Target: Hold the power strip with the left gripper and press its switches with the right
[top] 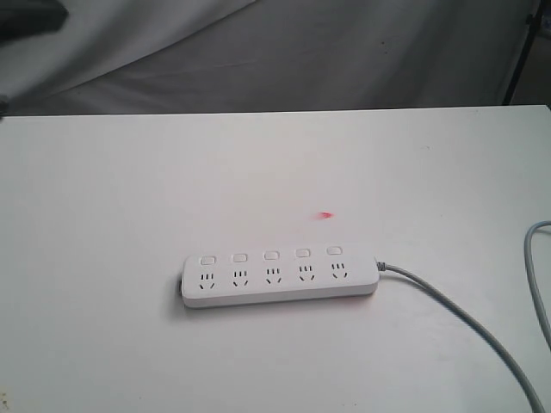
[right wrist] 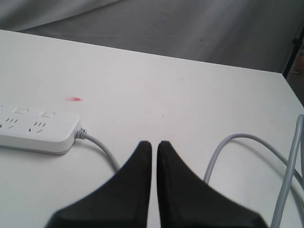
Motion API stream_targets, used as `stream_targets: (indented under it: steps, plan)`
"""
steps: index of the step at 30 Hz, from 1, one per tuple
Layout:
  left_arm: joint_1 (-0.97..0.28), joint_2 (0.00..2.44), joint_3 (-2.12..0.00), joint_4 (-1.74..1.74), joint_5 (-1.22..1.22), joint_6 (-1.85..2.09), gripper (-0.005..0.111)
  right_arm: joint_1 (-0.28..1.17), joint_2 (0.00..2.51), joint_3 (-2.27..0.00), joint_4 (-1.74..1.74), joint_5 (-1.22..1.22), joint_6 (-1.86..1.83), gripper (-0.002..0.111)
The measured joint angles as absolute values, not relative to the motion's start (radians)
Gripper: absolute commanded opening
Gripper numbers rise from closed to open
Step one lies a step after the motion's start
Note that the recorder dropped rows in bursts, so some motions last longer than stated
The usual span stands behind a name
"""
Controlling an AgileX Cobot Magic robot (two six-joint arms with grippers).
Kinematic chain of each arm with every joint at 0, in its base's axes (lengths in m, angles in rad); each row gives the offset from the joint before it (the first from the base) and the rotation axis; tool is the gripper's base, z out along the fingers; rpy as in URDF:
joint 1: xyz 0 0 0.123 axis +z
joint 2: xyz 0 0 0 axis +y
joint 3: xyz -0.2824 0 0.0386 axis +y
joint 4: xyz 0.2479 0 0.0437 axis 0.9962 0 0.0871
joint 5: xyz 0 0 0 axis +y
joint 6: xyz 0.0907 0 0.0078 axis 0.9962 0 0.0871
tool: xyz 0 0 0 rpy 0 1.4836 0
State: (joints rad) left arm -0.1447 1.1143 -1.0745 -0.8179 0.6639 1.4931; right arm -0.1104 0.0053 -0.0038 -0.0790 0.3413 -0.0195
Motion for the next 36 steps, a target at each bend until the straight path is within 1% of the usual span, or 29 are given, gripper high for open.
stream_targets:
  steps: [3, 7, 14, 21, 25, 30, 36]
  plan:
    - [-0.139, 1.004, -1.074, -0.818, 0.575, 1.344, 0.001, -0.110, 0.005, -0.004, -0.077, 0.341, -0.020, 0.004]
    - [-0.076, 0.862, -1.074, -0.818, 0.525, 1.212, 0.001, -0.110, 0.005, -0.004, -0.077, 0.341, -0.020, 0.004]
    - [0.077, 0.677, -1.074, -0.800, 0.541, 1.111, 0.001, -0.110, 0.005, -0.004, -0.077, 0.341, -0.020, 0.004]
    - [0.198, 0.472, -1.074, -0.595, 0.615, 0.867, 0.001, -0.110, 0.005, -0.004, -0.077, 0.341, -0.020, 0.004]
    - [0.220, 0.360, -1.074, -0.458, 0.655, 0.708, 0.001, -0.110, 0.005, -0.004, -0.077, 0.341, -0.020, 0.004]
    - [0.220, 0.214, -1.055, -0.362, 0.688, 0.611, 0.001, -0.110, 0.005, -0.004, -0.077, 0.343, -0.020, 0.004]
    - [0.220, 0.066, -0.931, -0.322, 0.690, 0.590, 0.001, -0.110, 0.005, -0.004, -0.077, 0.343, -0.020, 0.004]
